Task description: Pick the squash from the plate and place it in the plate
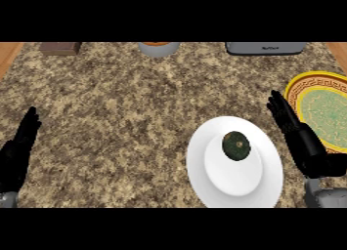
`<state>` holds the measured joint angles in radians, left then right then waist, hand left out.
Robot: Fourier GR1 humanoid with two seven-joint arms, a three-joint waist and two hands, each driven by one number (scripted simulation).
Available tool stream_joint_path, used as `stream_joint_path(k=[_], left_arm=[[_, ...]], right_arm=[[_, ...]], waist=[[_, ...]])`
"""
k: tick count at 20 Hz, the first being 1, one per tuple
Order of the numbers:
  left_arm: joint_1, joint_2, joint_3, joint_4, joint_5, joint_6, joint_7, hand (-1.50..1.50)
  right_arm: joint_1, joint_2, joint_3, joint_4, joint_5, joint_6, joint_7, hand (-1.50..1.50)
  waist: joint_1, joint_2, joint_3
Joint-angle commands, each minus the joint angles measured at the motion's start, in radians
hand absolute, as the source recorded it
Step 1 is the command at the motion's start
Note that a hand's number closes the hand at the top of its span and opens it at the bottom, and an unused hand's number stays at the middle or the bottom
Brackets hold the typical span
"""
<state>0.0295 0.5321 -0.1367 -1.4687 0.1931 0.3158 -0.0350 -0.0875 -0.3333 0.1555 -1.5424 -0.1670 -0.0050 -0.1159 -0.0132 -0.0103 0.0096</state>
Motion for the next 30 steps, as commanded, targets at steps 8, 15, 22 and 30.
stream_joint_path(k=[8,15,22,30], left_arm=[[0.018,-0.223,-0.115,0.062,0.122,-0.073,0.115,0.0],[-0.083,-0.262,-0.129,0.073,0.105,-0.077,0.215,0.0],[0.008,-0.286,-0.136,0.05,0.09,-0.102,0.168,0.0],[-0.049,-0.299,-0.129,0.083,0.076,-0.095,0.197,0.0]], right_arm=[[-0.132,-0.269,-0.3,0.052,0.225,-0.245,0.068,1.5],[0.052,0.003,-0.347,-0.024,0.117,-0.338,-0.243,-1.5],[0.15,-0.179,-0.286,-0.156,0.236,-0.198,-0.025,-1.5],[0.135,-0.314,-0.071,-0.367,0.423,-0.051,0.395,-1.5]], waist=[[-0.022,0.02,-0.018],[0.002,0.01,-0.009],[0.005,0.01,-0.011],[0.009,0.01,-0.013]])
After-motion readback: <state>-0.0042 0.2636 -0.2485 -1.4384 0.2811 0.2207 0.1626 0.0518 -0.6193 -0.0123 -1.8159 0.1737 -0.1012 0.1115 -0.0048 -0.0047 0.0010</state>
